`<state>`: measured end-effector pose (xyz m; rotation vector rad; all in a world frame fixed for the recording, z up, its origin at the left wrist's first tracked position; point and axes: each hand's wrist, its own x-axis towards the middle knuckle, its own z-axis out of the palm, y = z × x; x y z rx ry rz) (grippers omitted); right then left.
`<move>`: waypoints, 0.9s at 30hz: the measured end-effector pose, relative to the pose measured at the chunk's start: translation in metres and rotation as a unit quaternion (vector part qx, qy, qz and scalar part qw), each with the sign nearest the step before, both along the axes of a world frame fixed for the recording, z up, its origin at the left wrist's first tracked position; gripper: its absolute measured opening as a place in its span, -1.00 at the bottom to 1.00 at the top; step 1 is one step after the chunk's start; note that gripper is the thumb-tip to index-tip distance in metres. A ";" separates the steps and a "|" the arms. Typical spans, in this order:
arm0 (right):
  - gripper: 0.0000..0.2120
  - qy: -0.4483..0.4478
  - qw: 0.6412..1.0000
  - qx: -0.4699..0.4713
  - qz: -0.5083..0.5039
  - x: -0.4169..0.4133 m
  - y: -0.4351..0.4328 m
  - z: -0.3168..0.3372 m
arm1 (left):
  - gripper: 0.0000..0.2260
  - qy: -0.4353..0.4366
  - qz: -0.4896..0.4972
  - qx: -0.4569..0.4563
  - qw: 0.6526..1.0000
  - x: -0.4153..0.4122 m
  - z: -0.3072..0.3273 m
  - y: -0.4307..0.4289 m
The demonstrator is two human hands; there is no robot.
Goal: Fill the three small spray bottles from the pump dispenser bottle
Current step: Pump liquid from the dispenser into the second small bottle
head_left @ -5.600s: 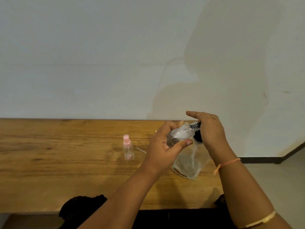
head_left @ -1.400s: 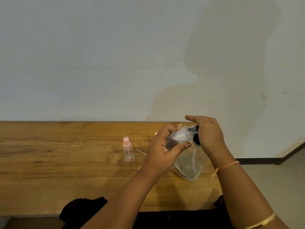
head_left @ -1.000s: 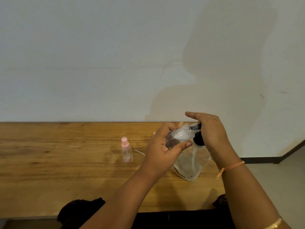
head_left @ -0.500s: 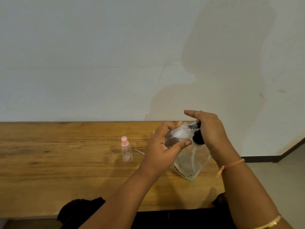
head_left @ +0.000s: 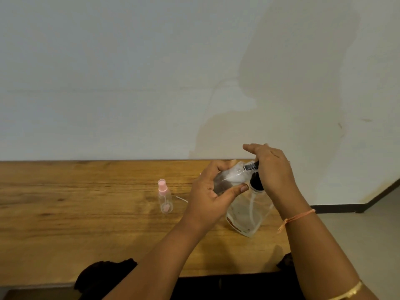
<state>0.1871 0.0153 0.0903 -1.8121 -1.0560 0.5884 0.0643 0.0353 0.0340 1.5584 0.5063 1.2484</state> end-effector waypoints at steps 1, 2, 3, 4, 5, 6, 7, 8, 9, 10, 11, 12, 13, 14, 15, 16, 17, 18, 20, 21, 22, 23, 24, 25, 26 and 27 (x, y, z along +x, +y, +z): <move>-0.64 -0.009 1.000 -0.004 0.003 0.000 0.000 0.001 | -0.68 0.001 0.002 0.001 1.000 0.000 -0.001 0.000; -0.64 -0.028 0.999 -0.012 0.010 0.001 0.001 -0.001 | -0.68 0.004 0.005 0.003 1.000 0.001 -0.002 0.001; -0.62 -0.053 0.998 -0.025 0.020 0.000 0.001 -0.004 | -0.67 0.009 0.009 0.004 1.000 0.001 -0.003 0.001; -0.60 -0.081 0.995 -0.044 0.027 0.000 0.001 -0.006 | -0.65 0.015 0.013 0.005 1.000 0.002 -0.005 0.002; -0.60 -0.106 0.992 -0.067 0.030 0.000 0.001 -0.009 | -0.63 0.021 0.018 0.003 1.000 0.002 -0.007 0.002; -0.60 -0.115 0.990 -0.078 0.026 -0.001 0.002 -0.010 | -0.61 0.026 0.023 0.000 0.999 0.002 -0.008 0.003; -0.59 -0.116 0.990 -0.080 0.022 -0.001 0.003 -0.010 | -0.61 0.027 0.027 -0.003 0.999 0.001 -0.009 0.003; -0.59 -0.097 0.992 -0.072 0.018 -0.002 0.003 -0.010 | -0.61 0.027 0.028 -0.004 0.999 0.000 -0.010 0.003; -0.61 -0.079 0.995 -0.056 0.016 -0.003 0.002 -0.008 | -0.62 0.025 0.025 -0.005 0.999 0.000 -0.010 0.002; -0.61 -0.051 0.998 -0.038 0.009 -0.003 0.001 -0.008 | -0.63 0.022 0.022 -0.007 0.999 0.000 -0.010 0.002; -0.62 -0.032 0.999 -0.024 0.008 -0.003 0.000 -0.006 | -0.64 0.019 0.019 -0.008 1.000 0.001 -0.009 0.002; -0.62 -0.019 1.000 -0.013 0.006 -0.003 -0.001 -0.004 | -0.65 0.015 0.018 -0.009 1.000 0.000 -0.008 0.001; -0.63 -0.010 1.000 -0.003 0.003 -0.002 -0.002 -0.001 | -0.66 0.012 0.016 -0.006 1.000 0.000 -0.006 0.000; -0.65 -0.001 1.000 0.005 -0.001 -0.002 -0.002 0.001 | -0.66 0.011 0.015 -0.003 1.000 0.000 -0.005 0.000; -0.66 0.003 1.000 0.006 -0.004 -0.002 -0.002 0.002 | -0.67 0.010 0.013 -0.001 1.000 0.000 -0.004 0.000; -0.67 0.002 1.000 0.002 -0.006 -0.001 -0.002 0.003 | -0.66 0.008 0.013 -0.002 1.000 0.000 -0.003 0.000; -0.66 -0.004 1.000 -0.004 -0.005 -0.001 -0.002 0.003 | -0.65 0.008 0.012 -0.003 1.000 0.000 -0.003 0.000; -0.65 -0.025 1.000 -0.017 0.000 0.000 -0.001 0.002 | -0.65 0.011 0.014 -0.004 1.000 0.001 -0.003 0.001; -0.61 -0.114 0.991 -0.062 0.020 0.001 0.000 -0.001 | -0.67 0.020 0.018 -0.004 1.000 0.002 -0.003 0.002; -0.58 -0.161 0.982 -0.090 0.030 0.001 0.000 -0.003 | -0.69 0.025 0.019 -0.005 0.999 0.002 -0.005 0.002; -0.57 -0.196 0.973 -0.115 0.035 0.001 0.000 -0.004 | -0.70 0.031 0.022 -0.007 0.999 0.002 -0.007 0.002; -0.57 -0.217 0.966 -0.132 0.034 0.001 0.000 -0.004 | -0.69 0.034 0.021 -0.010 0.999 0.001 -0.008 0.002; -0.57 -0.226 0.964 -0.140 0.031 0.001 0.000 -0.004 | -0.67 0.035 0.020 -0.013 0.999 0.001 -0.008 0.001; -0.57 -0.230 0.963 -0.137 0.030 0.000 -0.001 -0.004 | -0.66 0.034 0.017 -0.011 0.999 0.001 -0.008 0.001; -0.57 -0.221 0.966 -0.130 0.030 0.000 -0.001 -0.004 | -0.66 0.032 0.015 -0.006 0.999 0.001 -0.007 0.001; -0.58 -0.193 0.975 -0.110 0.026 0.000 -0.001 -0.003 | -0.67 0.027 0.014 -0.002 1.000 0.001 -0.007 0.001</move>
